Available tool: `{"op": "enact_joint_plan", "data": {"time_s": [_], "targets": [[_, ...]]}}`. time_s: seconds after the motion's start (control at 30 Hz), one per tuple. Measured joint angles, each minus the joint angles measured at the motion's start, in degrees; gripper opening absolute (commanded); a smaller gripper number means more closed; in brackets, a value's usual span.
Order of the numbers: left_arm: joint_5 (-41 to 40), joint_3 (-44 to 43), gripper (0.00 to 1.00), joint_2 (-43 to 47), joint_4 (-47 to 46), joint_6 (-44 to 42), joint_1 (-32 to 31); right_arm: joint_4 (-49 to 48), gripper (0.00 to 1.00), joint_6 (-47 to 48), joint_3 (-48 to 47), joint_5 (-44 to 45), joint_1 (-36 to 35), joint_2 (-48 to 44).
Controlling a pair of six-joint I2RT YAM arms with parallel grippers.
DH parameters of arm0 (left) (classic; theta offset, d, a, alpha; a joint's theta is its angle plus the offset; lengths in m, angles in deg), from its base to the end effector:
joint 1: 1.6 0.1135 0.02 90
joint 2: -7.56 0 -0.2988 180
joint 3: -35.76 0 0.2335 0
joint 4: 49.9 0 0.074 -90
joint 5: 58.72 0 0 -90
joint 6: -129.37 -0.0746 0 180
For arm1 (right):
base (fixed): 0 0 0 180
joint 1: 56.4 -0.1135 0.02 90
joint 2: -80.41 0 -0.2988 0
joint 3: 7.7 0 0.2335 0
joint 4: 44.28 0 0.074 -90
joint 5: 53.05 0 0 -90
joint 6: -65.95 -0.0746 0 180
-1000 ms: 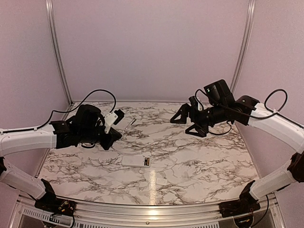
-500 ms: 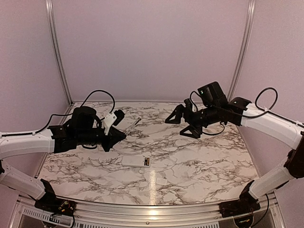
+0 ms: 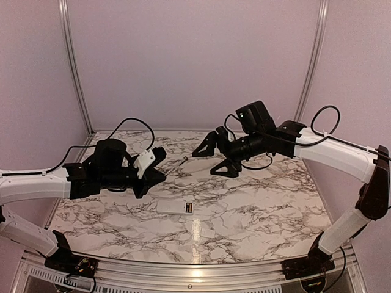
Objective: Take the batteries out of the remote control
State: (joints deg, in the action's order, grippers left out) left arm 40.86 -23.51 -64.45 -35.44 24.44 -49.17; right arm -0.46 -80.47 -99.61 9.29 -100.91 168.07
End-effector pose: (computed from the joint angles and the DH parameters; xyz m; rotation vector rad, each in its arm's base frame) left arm 0.1843 -0.2200 0.2787 1.1682 1.7203 -0.5232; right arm 0.2243 0.2691 0.3401 -0.0301 2.6194 1.3528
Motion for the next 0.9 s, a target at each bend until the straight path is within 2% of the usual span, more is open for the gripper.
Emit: {"op": "enact_joint_plan", "data": {"time_s": [0.23, 0.6, 0.9], "targets": [[-4.1, 0.0, 0.0, -0.3, -2.7, -3.2, -4.6, -4.2, 0.93, -6.4, 0.0, -3.3, -0.7, 0.2], [-8.6, -0.9, 0.0, -3.8, -5.4, -6.9, -9.2, -5.7, 0.77, -10.4, 0.0, -5.7, -2.6, 0.6], [-10.4, -3.5, 0.0, -6.1, -6.2, -7.4, -10.6, -4.4, 0.62, -9.8, 0.0, -6.6, -2.6, 0.6]]}}
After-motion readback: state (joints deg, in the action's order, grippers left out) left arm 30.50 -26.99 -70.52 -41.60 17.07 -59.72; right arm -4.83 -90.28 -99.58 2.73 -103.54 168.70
